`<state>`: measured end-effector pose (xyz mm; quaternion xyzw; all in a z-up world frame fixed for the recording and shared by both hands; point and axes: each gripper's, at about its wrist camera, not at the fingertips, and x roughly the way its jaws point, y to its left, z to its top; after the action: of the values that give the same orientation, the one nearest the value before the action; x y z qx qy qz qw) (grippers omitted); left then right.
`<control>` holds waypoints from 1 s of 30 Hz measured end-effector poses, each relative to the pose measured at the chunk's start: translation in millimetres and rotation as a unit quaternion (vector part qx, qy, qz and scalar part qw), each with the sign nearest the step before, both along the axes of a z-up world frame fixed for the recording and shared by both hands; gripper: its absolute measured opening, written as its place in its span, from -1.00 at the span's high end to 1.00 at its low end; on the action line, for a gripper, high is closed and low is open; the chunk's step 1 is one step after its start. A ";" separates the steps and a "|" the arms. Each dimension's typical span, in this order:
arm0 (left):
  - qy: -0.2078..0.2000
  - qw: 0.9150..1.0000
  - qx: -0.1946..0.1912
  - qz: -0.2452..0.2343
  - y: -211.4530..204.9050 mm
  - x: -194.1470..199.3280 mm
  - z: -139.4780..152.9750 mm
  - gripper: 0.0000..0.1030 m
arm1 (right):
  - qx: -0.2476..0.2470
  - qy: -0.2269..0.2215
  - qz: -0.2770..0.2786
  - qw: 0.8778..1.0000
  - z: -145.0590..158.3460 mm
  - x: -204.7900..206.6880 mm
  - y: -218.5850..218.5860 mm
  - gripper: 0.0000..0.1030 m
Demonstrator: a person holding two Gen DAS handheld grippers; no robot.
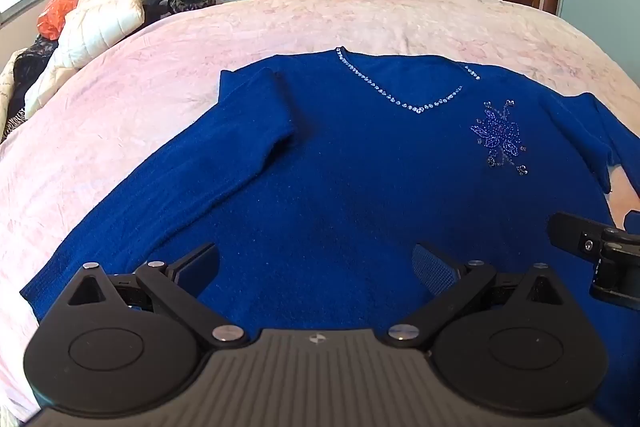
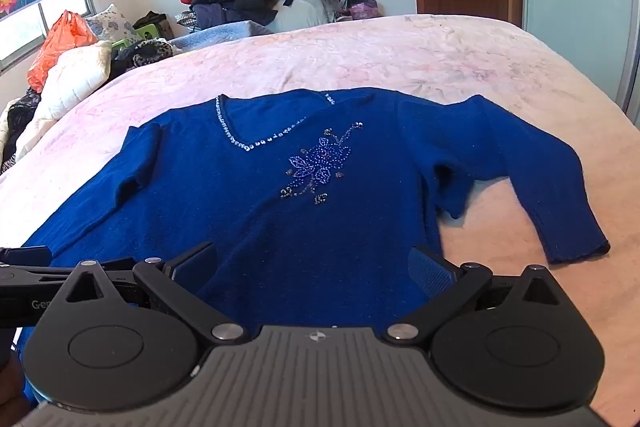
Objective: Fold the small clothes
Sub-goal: 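Move the right tool toward the cuff of a blue sweater sleeve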
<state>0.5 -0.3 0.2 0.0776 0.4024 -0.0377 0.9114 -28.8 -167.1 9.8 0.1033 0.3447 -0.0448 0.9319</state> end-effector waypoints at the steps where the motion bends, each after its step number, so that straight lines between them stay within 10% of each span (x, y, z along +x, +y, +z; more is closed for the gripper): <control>1: 0.000 1.000 0.001 -0.001 -0.6 0.3 -0.1 -1.00 | 0.000 0.000 0.000 1.000 -0.2 0.5 0.2 -0.99; 30: 0.000 0.999 -0.028 0.016 9.3 -2.1 2.3 -1.00 | -0.006 0.011 -0.005 1.000 -1.6 0.6 -4.0 -0.99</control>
<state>-1.6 9.0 2.5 0.0456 0.4025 -0.0349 0.9136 -28.2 -171.1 8.3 0.0996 0.3541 -0.0529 0.9284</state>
